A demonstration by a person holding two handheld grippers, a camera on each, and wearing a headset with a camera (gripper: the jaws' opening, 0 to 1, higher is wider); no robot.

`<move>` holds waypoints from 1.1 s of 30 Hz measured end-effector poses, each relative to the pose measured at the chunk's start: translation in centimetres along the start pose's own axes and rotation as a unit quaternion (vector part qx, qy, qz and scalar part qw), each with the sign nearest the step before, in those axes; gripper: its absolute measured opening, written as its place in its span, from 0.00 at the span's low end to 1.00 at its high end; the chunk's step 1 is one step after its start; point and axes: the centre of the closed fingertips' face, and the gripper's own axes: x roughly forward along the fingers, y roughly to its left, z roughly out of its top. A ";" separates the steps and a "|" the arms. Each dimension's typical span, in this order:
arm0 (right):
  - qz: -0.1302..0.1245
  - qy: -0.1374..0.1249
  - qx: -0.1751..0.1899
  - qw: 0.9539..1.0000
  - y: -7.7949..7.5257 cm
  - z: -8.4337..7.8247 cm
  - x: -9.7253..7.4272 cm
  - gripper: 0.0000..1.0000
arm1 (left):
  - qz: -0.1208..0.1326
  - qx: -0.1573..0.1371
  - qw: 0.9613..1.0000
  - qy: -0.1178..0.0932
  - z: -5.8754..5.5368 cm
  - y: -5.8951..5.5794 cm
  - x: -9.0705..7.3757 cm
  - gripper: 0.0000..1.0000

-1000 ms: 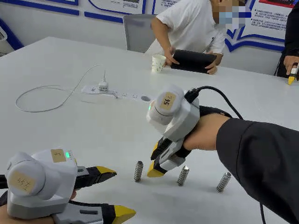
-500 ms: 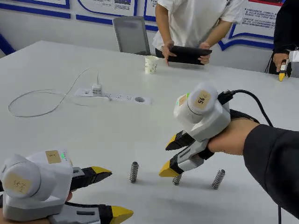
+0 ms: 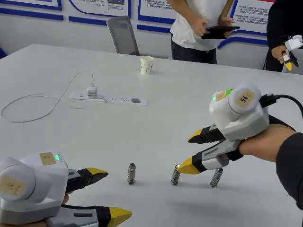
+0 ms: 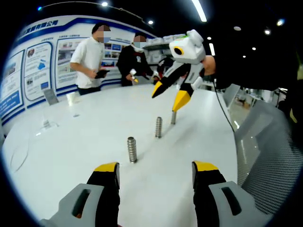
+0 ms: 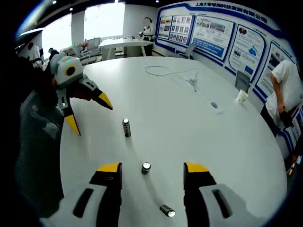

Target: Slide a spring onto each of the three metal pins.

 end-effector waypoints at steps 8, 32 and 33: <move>-0.026 -0.033 0.033 0.999 -0.6 -2.0 -2.4 0.56 | 0.004 -0.003 1.000 -0.001 0.1 0.2 0.1 0.64; -0.064 -0.112 0.098 0.987 0.8 -7.9 -4.1 0.62 | 0.007 -0.019 1.000 0.002 -0.6 0.0 -0.1 0.68; -0.065 -0.113 0.101 0.986 0.9 -8.1 -4.1 0.62 | 0.007 -0.020 1.000 0.002 -0.6 0.0 -0.1 0.68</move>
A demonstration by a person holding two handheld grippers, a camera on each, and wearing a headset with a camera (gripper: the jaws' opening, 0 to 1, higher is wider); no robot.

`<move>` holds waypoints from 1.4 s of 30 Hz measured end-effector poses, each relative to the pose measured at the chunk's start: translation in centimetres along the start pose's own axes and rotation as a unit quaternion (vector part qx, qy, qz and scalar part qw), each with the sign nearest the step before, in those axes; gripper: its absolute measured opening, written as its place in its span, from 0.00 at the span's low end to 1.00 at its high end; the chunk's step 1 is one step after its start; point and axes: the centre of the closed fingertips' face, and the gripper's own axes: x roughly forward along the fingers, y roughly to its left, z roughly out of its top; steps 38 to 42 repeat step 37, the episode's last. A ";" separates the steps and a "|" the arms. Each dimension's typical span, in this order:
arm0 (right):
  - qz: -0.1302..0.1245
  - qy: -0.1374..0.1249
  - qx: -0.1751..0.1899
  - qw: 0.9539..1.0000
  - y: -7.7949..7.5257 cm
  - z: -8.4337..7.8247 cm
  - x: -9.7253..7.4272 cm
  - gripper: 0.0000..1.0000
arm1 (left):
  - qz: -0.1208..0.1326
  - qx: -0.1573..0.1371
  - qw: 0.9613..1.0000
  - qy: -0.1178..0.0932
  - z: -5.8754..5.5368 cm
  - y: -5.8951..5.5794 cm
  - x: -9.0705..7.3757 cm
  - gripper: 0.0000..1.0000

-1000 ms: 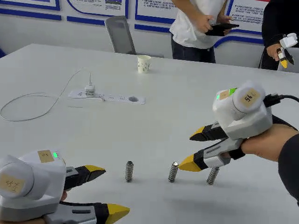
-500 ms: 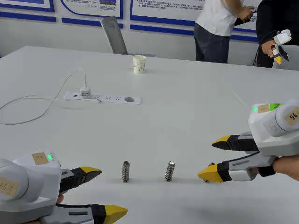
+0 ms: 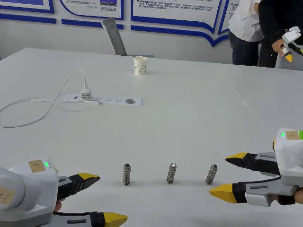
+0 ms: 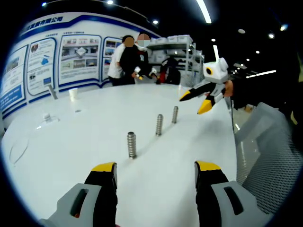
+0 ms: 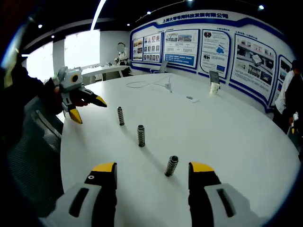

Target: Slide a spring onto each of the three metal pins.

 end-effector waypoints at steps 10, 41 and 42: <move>-0.025 -0.038 0.013 0.999 0.4 -0.6 -0.2 0.64 | 0.003 -0.004 1.000 -0.003 0.0 0.0 0.0 0.68; -0.044 -0.043 0.020 0.998 0.2 -1.2 -1.2 0.65 | 0.005 -0.007 1.000 -0.004 -0.2 -0.2 -0.1 0.69; -0.044 -0.043 0.020 0.998 0.2 -1.2 -1.2 0.65 | 0.005 -0.007 1.000 -0.004 -0.2 -0.2 -0.1 0.69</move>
